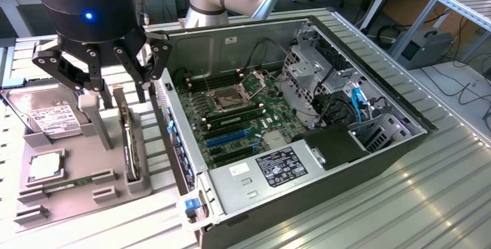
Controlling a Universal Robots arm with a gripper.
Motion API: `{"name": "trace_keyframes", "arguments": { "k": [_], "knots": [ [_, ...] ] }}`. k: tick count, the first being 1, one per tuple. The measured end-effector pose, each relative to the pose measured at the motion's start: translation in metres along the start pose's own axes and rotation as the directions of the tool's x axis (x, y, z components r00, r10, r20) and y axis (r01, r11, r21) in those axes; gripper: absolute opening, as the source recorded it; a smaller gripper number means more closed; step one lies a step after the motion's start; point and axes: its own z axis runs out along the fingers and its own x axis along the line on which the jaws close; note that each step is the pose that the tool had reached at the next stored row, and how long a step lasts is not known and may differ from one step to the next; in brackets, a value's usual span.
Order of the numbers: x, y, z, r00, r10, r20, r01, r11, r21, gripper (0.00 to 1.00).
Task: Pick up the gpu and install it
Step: 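Pick up the gpu and move the gpu toward the slot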
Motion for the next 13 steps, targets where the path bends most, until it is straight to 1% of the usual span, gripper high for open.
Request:
{"name": "trace_keyframes", "arguments": {
  "k": [13],
  "knots": [
    [0.0002,-0.0002,0.0039,1.0000,0.000,0.0001,0.000,1.0000,0.0000,0.48]
  ]
}}
